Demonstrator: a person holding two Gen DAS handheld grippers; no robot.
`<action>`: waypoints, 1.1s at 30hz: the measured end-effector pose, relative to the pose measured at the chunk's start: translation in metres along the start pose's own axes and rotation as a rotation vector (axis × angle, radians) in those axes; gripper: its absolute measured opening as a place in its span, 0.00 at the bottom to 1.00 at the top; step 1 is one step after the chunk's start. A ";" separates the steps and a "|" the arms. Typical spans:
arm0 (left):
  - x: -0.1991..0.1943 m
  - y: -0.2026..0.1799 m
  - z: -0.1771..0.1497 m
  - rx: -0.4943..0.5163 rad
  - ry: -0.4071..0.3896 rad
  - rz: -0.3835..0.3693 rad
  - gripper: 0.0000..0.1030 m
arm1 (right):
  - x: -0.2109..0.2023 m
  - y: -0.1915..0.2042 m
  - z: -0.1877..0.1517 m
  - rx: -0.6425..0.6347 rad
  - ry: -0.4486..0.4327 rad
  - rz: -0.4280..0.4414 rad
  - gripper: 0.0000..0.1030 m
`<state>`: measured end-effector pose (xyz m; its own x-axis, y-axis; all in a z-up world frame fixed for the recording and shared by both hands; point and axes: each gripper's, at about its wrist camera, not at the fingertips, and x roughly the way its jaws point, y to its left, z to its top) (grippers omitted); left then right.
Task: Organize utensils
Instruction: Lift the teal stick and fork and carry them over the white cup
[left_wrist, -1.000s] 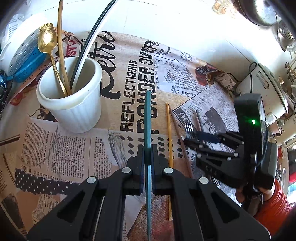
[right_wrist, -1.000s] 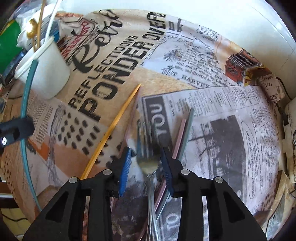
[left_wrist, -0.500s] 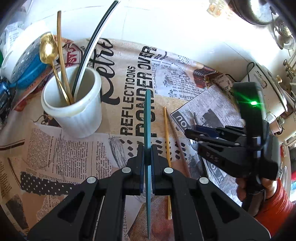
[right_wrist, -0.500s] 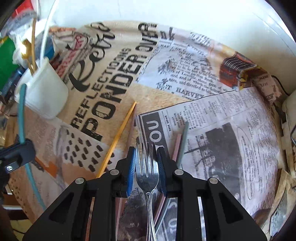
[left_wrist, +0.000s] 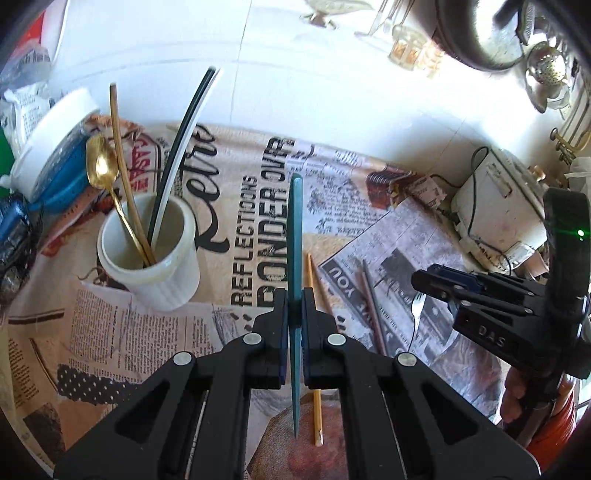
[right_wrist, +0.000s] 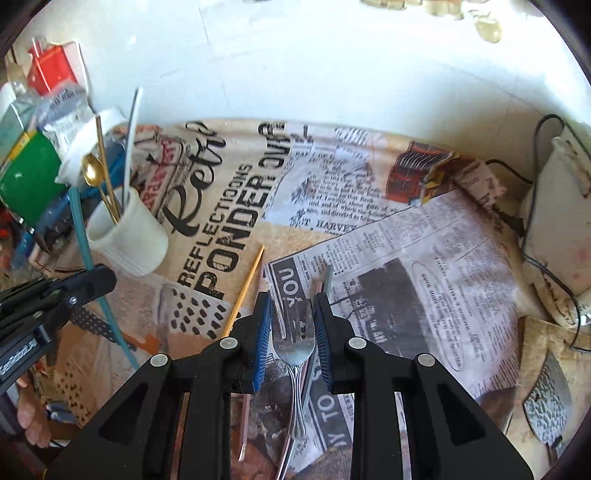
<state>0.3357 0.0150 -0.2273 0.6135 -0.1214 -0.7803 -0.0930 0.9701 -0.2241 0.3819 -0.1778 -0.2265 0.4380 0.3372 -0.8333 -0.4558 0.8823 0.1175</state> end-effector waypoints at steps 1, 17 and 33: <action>-0.001 -0.001 0.001 0.003 -0.009 0.000 0.04 | -0.006 0.000 0.000 0.003 -0.013 0.002 0.20; -0.042 0.009 0.032 0.026 -0.146 -0.016 0.04 | -0.058 0.032 0.039 -0.003 -0.176 0.054 0.20; -0.094 0.068 0.064 0.011 -0.251 0.005 0.04 | -0.079 0.105 0.086 -0.045 -0.295 0.149 0.20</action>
<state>0.3220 0.1059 -0.1318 0.7890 -0.0619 -0.6113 -0.0889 0.9729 -0.2133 0.3664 -0.0837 -0.1020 0.5666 0.5476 -0.6157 -0.5625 0.8031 0.1966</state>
